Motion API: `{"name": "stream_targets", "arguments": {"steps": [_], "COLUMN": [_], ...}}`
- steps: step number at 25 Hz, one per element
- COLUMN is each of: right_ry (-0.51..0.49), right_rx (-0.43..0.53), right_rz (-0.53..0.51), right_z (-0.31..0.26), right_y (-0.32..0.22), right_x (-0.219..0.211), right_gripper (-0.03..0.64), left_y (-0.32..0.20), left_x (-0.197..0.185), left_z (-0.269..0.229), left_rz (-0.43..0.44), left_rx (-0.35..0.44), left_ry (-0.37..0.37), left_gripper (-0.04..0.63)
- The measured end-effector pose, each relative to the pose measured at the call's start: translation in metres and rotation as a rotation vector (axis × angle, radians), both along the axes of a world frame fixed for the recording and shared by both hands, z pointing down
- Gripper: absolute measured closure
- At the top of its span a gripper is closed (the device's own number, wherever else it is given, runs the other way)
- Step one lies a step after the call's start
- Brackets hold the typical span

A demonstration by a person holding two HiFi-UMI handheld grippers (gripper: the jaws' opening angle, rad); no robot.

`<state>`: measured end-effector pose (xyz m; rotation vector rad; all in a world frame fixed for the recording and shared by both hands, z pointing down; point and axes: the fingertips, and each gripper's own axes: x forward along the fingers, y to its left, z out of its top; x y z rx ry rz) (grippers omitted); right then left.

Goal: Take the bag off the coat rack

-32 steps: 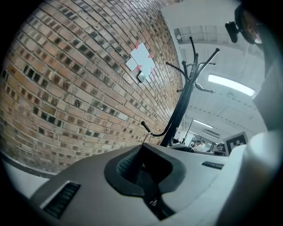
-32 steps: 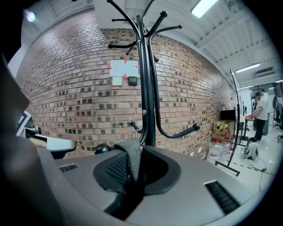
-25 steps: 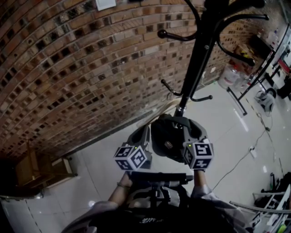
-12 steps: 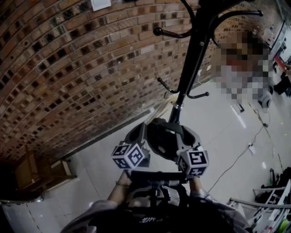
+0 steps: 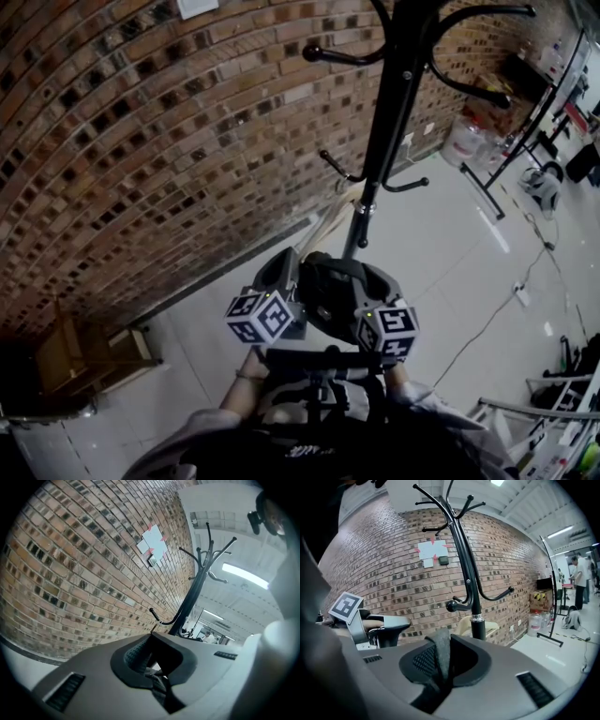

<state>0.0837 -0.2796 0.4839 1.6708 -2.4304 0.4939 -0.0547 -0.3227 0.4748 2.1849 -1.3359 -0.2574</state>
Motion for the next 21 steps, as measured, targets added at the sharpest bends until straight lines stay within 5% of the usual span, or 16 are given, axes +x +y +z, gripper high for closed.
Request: {"name": "stream_targets", "arguments": {"steps": [21], "right_ry": [0.03], "right_rx": [-0.039], "right_rz": [0.088], "right_z": [-0.001], "right_y": [0.002], "right_x": [0.029], "right_gripper": [0.551], "left_y": [0.006], "left_x": [0.007], "left_z": [-0.004], "left_rz": [0.015], "left_rx": [0.003], "left_ry": [0.006], "left_gripper": [0.598]}}
